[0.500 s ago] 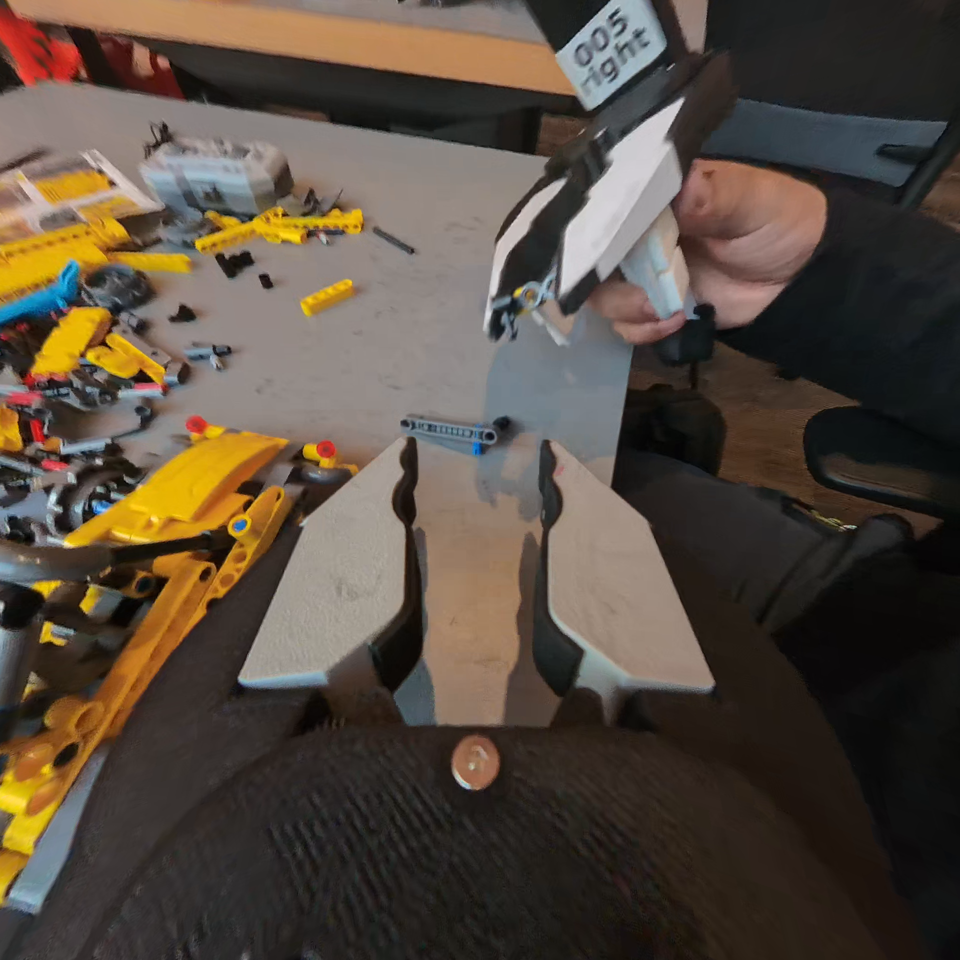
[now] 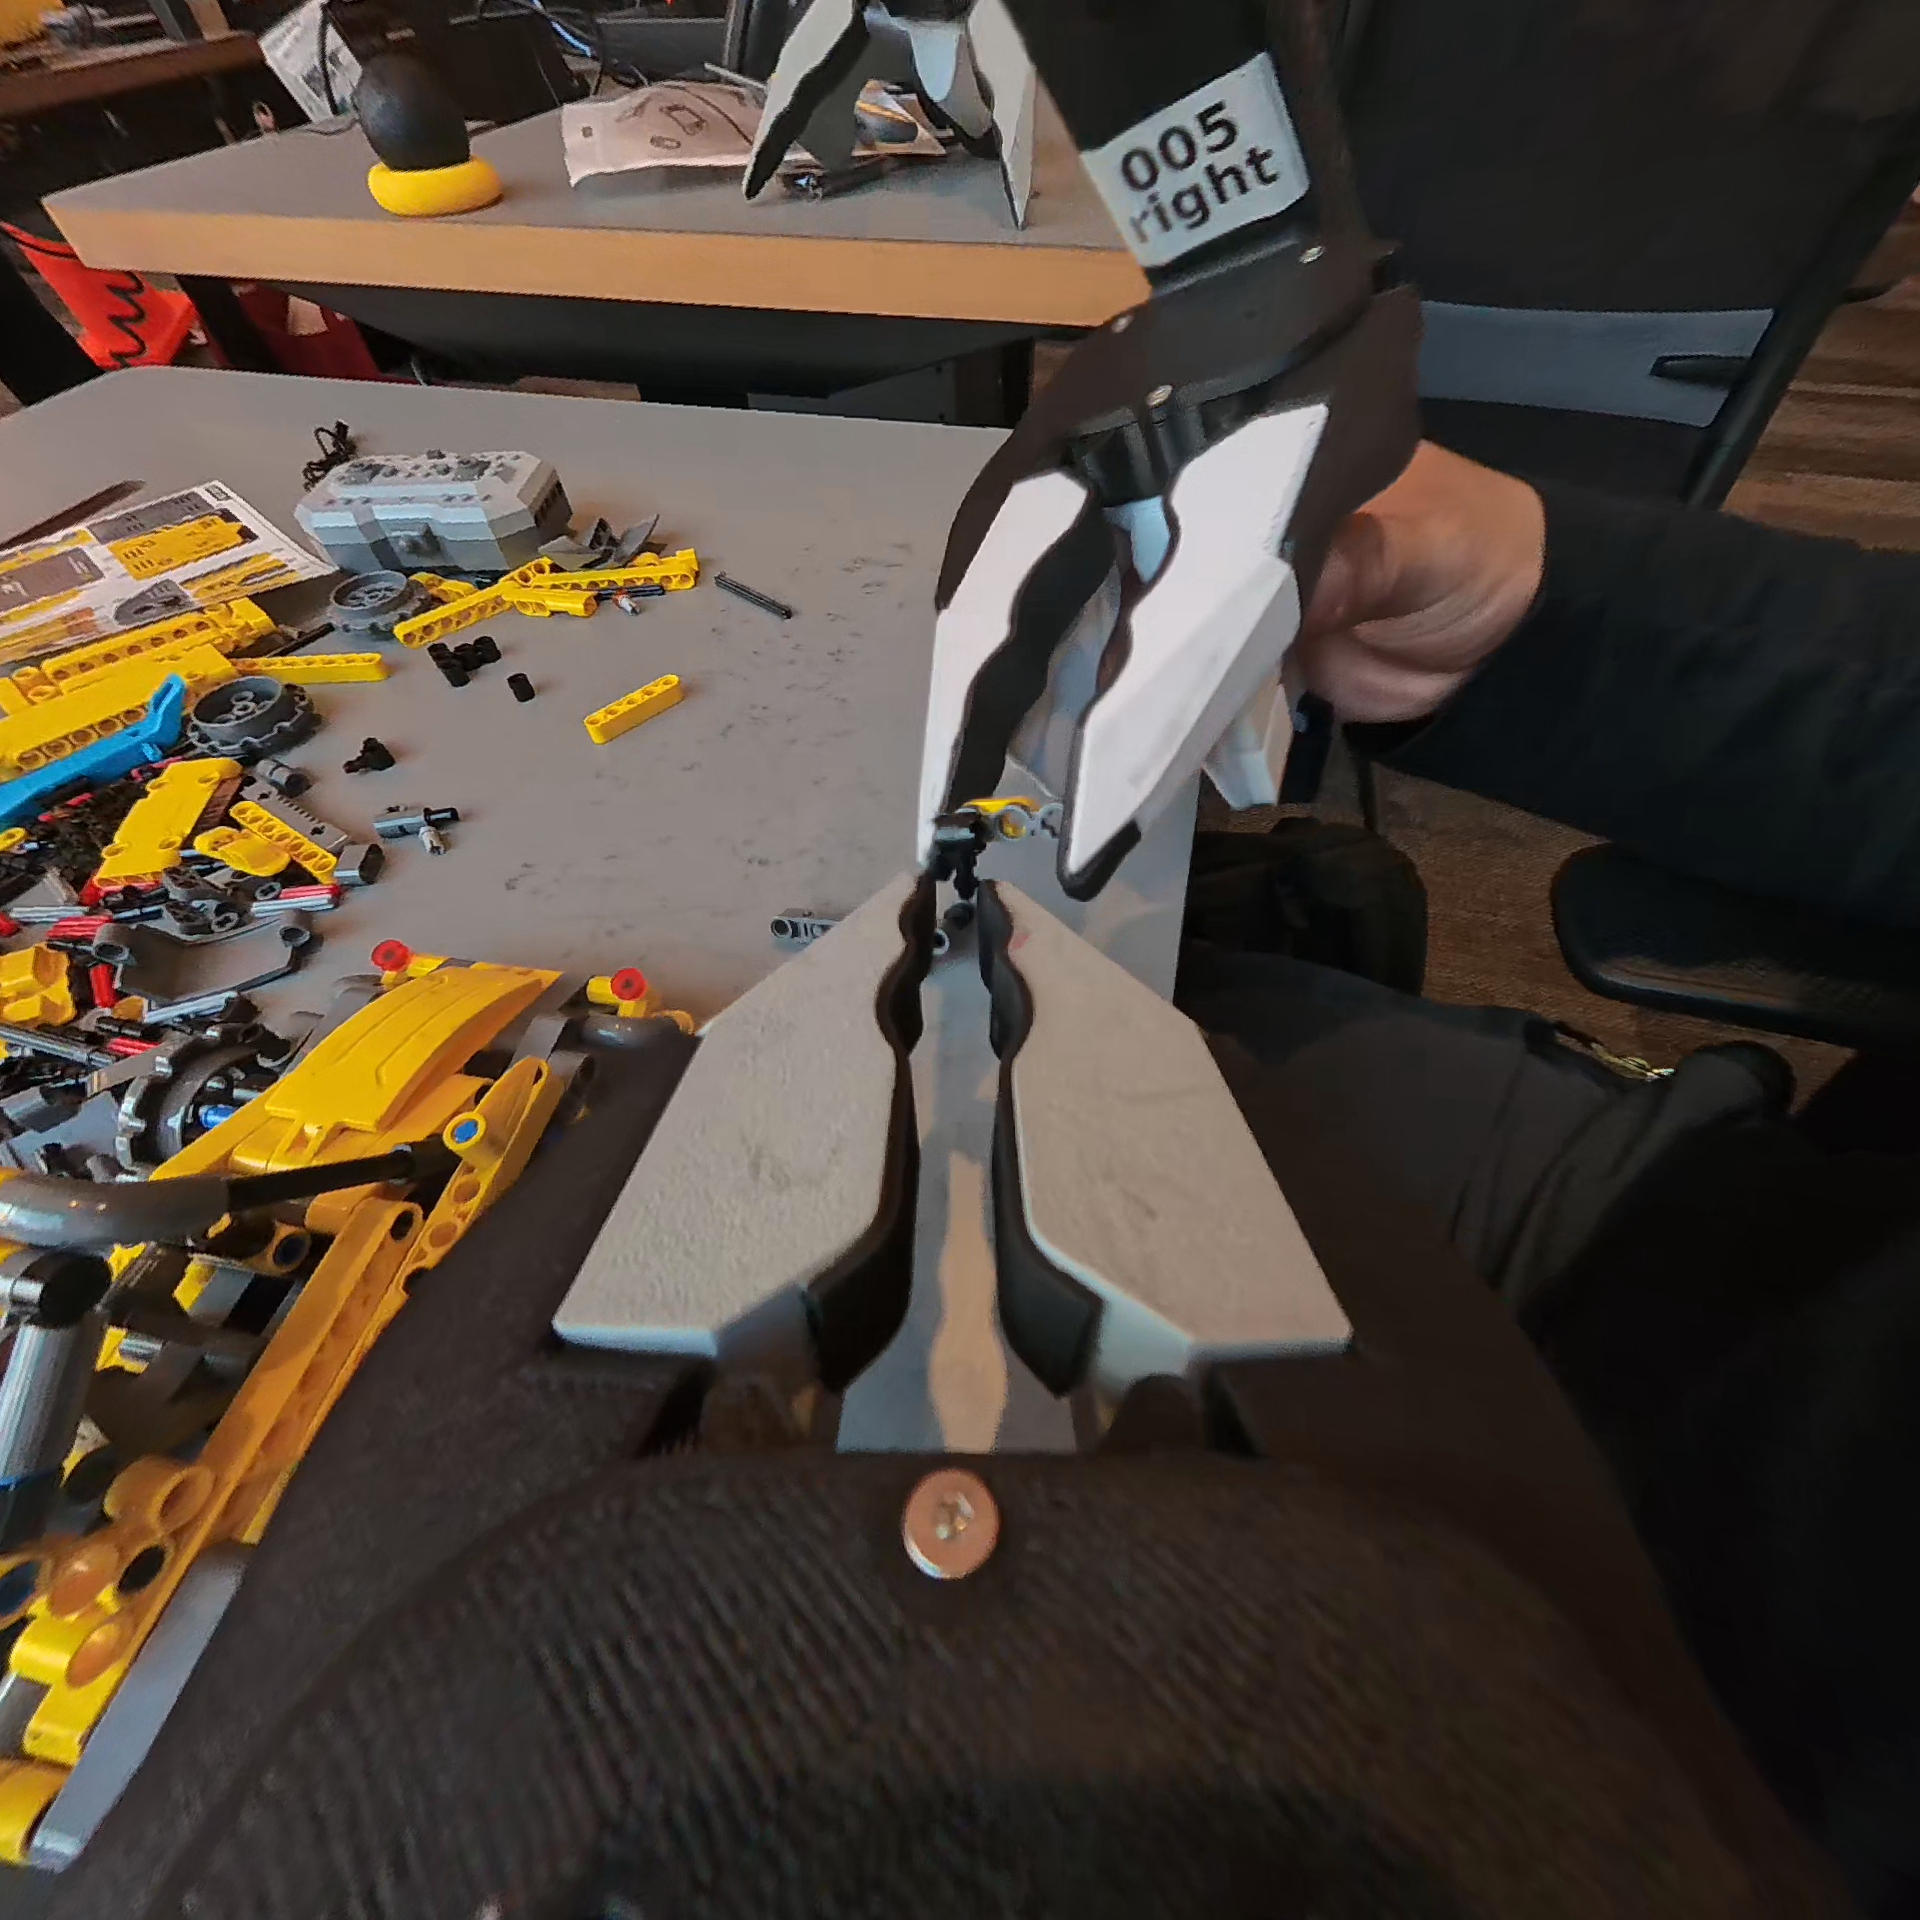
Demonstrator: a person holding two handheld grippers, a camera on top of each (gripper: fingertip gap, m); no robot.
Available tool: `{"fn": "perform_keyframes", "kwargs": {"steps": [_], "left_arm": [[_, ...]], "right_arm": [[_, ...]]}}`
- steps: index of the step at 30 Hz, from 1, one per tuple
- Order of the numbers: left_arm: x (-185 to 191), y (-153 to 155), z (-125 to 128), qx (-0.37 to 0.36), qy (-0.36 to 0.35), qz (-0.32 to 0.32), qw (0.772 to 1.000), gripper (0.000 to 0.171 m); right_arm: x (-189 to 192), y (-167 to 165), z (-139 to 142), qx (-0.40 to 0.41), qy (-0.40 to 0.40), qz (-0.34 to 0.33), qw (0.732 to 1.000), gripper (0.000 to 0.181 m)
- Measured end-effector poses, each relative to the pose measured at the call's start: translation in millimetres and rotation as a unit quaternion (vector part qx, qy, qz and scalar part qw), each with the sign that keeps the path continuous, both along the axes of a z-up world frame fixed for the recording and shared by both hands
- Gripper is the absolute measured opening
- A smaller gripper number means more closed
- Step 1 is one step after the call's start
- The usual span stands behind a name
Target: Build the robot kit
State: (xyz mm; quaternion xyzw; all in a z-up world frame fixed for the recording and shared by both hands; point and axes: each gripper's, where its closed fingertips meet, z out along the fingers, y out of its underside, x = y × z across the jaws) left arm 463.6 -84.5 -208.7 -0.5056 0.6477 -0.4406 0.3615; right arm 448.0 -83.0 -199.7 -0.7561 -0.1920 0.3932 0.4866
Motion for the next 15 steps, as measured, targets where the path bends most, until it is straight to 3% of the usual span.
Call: {"fn": "perform_keyframes", "kwargs": {"steps": [4, 15], "left_arm": [[-1, 1, -3, 0.008, -0.001, -0.001, 1.0, 0.0], [-1, 3, -18, 0.066, 0.019, -0.012, 0.998, 0.0]], "right_arm": [[0, 1, -8, 0.006, -0.053, -0.009, 0.999, 0.025], [7, 2, -22, -0.007, -0.092, -0.02, 0.996, 0.022]]}}
